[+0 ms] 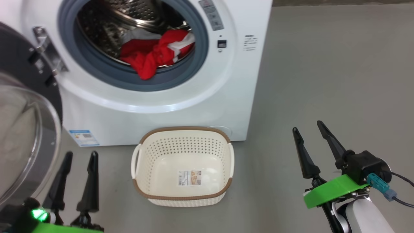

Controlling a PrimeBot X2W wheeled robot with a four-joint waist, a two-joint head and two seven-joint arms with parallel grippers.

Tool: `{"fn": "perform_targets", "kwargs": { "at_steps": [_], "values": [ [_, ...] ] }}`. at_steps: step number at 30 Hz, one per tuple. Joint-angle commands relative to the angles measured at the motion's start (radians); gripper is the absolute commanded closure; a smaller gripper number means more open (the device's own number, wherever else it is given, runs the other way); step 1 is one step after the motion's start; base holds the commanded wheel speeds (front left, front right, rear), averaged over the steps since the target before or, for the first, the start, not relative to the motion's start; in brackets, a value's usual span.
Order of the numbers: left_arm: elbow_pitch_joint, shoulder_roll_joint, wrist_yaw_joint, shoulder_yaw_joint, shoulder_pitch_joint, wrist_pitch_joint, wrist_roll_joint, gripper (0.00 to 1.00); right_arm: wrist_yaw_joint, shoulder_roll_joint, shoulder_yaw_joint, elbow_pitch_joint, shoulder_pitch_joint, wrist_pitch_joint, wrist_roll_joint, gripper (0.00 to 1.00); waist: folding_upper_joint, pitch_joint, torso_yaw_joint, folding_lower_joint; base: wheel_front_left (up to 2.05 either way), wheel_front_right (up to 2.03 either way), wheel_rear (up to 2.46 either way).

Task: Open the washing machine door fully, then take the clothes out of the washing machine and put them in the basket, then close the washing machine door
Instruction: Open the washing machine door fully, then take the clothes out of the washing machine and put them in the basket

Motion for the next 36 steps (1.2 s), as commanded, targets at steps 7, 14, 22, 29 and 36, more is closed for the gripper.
{"fn": "perform_targets", "kwargs": {
  "at_steps": [7, 14, 22, 29, 36],
  "values": [
    [0.034, 0.01, -0.008, 0.028, 0.053, -0.012, 0.044, 0.0, 0.006, 0.005, 0.033, -0.046, 0.044, -0.006, 0.029, 0.0, 0.0, -0.043, -0.062, 0.0, 0.0, 0.0, 0.0],
    [0.093, -0.006, -0.009, 0.033, 0.104, -0.013, 0.084, 0.0, 0.006, -0.011, 0.02, -0.062, 0.09, -0.006, 0.035, 0.0, 0.0, -0.076, -0.073, 0.0, 0.0, 0.0, 0.0],
    [0.116, -0.027, -0.01, 0.055, 0.132, -0.013, 0.119, 0.0, 0.006, -0.019, -0.027, -0.081, 0.159, -0.006, -0.007, 0.0, 0.0, -0.096, -0.075, 0.0, 0.0, 0.0, 0.0],
    [0.118, -0.038, -0.006, 0.08, 0.158, -0.013, 0.143, 0.0, 0.006, -0.02, -0.029, -0.095, 0.198, -0.006, -0.009, 0.0, 0.0, -0.104, -0.09, 0.0, 0.0, 0.0, 0.0],
    [0.122, -0.054, 0.004, 0.098, 0.162, -0.013, 0.154, 0.0, 0.006, -0.019, -0.016, -0.089, 0.189, -0.006, -0.01, 0.0, 0.0, -0.104, -0.105, 0.0, 0.0, 0.0, 0.0]
  ]
}}
